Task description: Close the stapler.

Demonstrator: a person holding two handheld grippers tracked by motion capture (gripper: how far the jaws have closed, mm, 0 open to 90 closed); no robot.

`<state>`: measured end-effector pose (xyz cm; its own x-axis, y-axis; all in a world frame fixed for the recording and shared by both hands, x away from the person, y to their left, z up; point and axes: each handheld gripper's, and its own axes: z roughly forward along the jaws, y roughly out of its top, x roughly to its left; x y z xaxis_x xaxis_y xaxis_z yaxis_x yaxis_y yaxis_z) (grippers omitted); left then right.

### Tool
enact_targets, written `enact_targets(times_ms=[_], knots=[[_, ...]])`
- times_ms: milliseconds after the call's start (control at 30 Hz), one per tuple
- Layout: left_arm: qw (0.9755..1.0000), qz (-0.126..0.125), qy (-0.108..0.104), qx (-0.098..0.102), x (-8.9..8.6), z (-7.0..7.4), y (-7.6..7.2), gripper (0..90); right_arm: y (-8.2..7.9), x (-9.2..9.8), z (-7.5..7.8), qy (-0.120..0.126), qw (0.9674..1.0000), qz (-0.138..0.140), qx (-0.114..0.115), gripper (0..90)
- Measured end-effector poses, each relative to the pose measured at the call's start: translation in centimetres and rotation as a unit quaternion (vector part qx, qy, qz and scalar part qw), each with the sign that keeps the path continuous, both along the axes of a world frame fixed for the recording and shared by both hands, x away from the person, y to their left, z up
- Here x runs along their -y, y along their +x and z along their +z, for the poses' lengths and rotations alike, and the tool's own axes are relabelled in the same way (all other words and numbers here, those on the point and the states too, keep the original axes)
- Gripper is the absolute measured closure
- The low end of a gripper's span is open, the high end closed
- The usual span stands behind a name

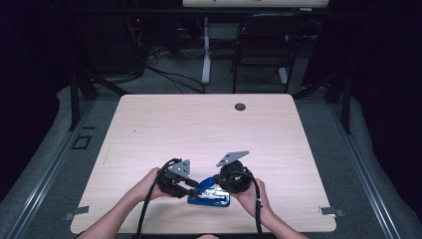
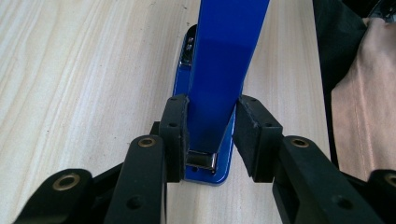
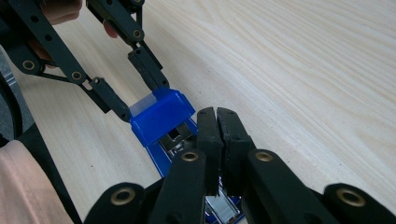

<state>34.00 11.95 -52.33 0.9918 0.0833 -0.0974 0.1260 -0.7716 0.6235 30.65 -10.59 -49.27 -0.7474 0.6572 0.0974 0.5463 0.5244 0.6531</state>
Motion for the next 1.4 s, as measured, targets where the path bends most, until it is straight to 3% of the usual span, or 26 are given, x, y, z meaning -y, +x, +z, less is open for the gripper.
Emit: enact_targets(times_ms=[233,267,333,400,533,600,700,800,900,933,1000,1200,1400], knots=[[1.0,0.001,0.006,-0.003,0.2,-0.2,0.0,66.8,0.2,0.8,0.4,-0.005,0.9999,-0.013,0.008,88.8],[0.9999,-0.005,0.006,-0.009,0.2,-0.2,0.1,69.0,0.2,1.0,0.5,-0.002,0.9998,-0.015,0.008,89.0],[0.9999,0.008,0.011,0.004,0.4,-0.5,-0.1,75.6,0.2,1.4,0.7,-0.001,0.9997,-0.021,0.014,88.8],[0.9998,0.012,0.014,-0.001,0.4,-0.6,0.1,75.9,0.2,1.5,0.8,0.002,0.9996,-0.024,0.013,88.9],[0.9992,0.025,0.03,-0.002,0.2,-0.7,0.4,74.5,0.2,1.3,0.5,-0.008,0.9999,-0.012,0.004,88.9],[0.9994,0.027,0.022,-0.008,0.2,-0.9,0.4,73.0,0.1,1.2,0.5,-0.017,0.9998,-0.006,0.003,88.8],[0.999,0.031,0.033,-0.004,0.1,-0.8,0.5,70.9,-0.2,0.9,0.5,-0.018,0.9998,-0.002,0.002,89.0],[0.9986,0.041,0.035,-0.004,-0.1,-0.9,0.7,65.5,-0.4,0.7,0.3,-0.029,0.9996,0.008,-0.002,89.1],[0.998,0.05,0.038,-0.004,-0.3,-0.8,0.8,50.6,-0.6,0.7,0.0,-0.039,0.9991,0.013,-0.01,89.1],[0.9976,0.058,0.038,-0.006,-0.4,-0.8,0.9,45.3,-0.8,0.7,-0.7,-0.063,0.9978,0.02,-0.013,89.1],[0.9967,0.071,0.038,-0.003,-0.7,-0.7,1.0,40.0,-0.8,0.8,-1.2,-0.067,0.9972,0.02,-0.026,89.4],[0.9932,0.111,0.032,0.009,-1.5,-0.3,1.1,26.0,-0.5,1.0,-1.3,-0.067,0.997,0.019,-0.034,90.0],[0.9901,0.137,0.025,0.018,-2.5,0.2,1.4,17.7,-0.2,1.1,-1.9,-0.07,0.9965,0.018,-0.043,90.0]])
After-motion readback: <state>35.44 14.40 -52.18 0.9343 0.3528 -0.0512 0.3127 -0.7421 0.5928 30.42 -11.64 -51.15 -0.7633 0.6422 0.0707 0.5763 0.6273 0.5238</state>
